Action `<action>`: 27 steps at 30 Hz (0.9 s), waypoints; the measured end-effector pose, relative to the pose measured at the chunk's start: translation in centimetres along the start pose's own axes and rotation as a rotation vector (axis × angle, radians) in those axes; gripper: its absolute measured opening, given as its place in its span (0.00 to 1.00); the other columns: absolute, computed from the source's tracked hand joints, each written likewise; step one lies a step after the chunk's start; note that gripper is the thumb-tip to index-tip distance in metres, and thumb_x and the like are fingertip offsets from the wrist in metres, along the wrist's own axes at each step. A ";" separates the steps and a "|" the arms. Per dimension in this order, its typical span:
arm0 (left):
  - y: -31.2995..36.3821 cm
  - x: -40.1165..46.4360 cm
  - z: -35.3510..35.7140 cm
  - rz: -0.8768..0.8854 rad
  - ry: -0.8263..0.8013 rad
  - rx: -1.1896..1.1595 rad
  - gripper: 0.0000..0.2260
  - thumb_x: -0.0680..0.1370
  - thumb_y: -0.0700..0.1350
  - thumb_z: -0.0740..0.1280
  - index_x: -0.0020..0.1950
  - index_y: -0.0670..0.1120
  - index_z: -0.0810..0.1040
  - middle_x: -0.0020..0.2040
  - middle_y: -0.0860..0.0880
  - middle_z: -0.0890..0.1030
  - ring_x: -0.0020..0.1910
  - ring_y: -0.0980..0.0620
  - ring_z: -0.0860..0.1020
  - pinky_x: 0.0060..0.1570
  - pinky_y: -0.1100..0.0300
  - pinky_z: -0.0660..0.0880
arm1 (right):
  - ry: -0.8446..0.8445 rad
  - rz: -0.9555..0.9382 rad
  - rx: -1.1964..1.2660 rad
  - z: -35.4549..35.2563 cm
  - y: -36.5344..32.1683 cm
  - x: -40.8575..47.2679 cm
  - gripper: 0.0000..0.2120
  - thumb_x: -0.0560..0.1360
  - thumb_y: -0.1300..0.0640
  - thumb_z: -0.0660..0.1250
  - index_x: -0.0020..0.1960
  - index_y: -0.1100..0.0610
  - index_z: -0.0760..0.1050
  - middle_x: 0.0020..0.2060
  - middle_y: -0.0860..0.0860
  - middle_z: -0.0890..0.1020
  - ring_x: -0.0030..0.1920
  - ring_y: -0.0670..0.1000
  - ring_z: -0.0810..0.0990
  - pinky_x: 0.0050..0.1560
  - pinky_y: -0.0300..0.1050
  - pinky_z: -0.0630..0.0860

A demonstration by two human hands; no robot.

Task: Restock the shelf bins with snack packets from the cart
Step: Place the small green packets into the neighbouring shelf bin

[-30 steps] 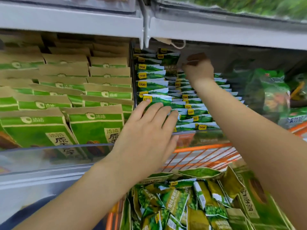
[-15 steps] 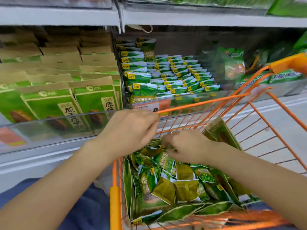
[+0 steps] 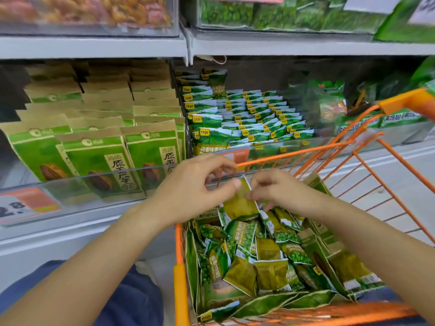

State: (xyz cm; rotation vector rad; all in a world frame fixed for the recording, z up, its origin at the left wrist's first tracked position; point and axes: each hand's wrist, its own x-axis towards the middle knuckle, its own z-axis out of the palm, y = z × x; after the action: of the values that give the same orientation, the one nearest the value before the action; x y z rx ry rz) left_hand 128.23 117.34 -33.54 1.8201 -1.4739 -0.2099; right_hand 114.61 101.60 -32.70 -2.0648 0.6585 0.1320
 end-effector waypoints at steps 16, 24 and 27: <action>2.5 2.2 1.3 -0.316 0.119 -0.668 0.21 0.75 0.63 0.62 0.49 0.46 0.81 0.50 0.36 0.80 0.40 0.44 0.75 0.38 0.50 0.71 | 0.203 -0.159 0.558 -0.2 -2.8 -2.3 0.08 0.73 0.50 0.67 0.37 0.51 0.77 0.30 0.41 0.79 0.39 0.41 0.80 0.45 0.44 0.82; -0.2 3.2 1.2 0.010 0.198 0.487 0.26 0.81 0.56 0.53 0.70 0.39 0.71 0.61 0.48 0.75 0.62 0.47 0.71 0.65 0.52 0.67 | 0.444 -0.266 0.397 -3.6 -2.5 2.0 0.32 0.67 0.47 0.75 0.54 0.73 0.72 0.44 0.69 0.78 0.40 0.51 0.73 0.42 0.46 0.68; -1.6 3.7 1.4 0.015 0.085 0.787 0.28 0.80 0.54 0.52 0.70 0.36 0.70 0.67 0.39 0.74 0.69 0.40 0.70 0.72 0.46 0.58 | 0.509 -0.246 0.373 -5.8 -2.6 5.8 0.35 0.64 0.46 0.76 0.53 0.75 0.71 0.40 0.61 0.77 0.40 0.50 0.70 0.45 0.45 0.64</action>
State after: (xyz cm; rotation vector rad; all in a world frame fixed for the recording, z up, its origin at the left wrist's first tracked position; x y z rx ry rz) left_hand 129.83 113.45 -34.34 2.3743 -1.6345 0.5249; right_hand 119.93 95.65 -29.42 -1.7974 0.6624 -0.6306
